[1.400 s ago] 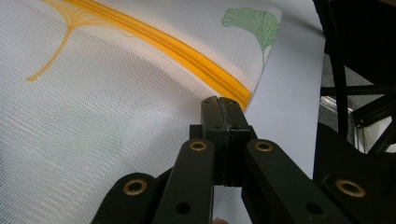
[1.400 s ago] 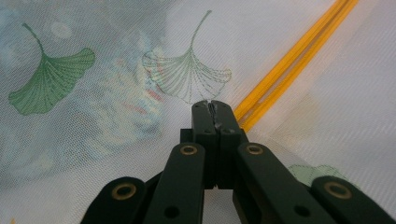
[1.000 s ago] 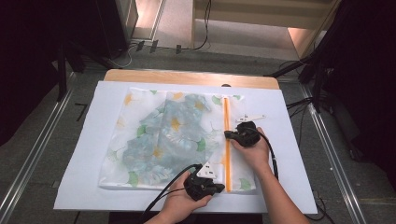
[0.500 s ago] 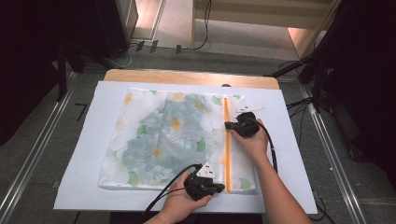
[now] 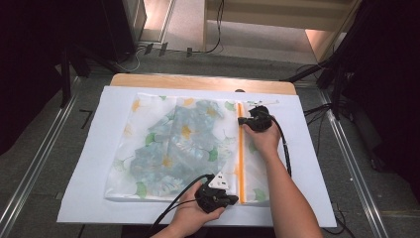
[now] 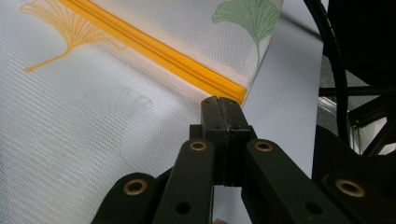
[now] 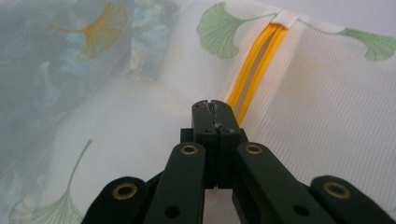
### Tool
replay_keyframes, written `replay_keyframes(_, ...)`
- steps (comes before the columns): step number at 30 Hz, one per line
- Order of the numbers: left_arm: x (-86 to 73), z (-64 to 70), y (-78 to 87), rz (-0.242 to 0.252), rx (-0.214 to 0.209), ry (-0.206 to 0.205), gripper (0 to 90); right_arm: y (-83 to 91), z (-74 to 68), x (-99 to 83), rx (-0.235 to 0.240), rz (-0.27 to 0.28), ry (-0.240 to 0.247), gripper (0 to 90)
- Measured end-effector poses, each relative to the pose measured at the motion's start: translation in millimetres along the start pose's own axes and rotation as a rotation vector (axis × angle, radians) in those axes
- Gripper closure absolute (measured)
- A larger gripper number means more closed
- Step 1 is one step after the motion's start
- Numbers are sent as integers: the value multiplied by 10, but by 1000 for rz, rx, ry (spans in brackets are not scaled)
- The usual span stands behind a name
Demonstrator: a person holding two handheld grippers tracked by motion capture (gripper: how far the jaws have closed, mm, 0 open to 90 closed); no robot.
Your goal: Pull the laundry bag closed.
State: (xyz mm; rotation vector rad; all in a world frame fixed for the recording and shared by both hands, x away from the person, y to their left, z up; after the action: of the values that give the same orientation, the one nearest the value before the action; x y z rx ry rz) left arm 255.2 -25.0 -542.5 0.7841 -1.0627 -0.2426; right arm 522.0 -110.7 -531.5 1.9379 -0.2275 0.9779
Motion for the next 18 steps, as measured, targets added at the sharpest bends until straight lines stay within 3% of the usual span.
replay_keyframes(18, 1, -1, -3, 2, -16, 10, 900, -260, 232, 427, -62, -7, -30, 900)
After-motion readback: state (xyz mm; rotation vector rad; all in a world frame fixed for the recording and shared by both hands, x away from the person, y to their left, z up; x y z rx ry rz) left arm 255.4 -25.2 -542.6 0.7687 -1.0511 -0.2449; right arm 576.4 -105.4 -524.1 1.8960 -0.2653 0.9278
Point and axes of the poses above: each handheld gripper's, and its own axes: y roughly backward along the jaws, x roughly out of its top, z roughly to its right, the point moved 9 cm from there along -y, roughly forward along the jaws, and after that the axes turned 3 degrees about x, right-handed, at the moved point
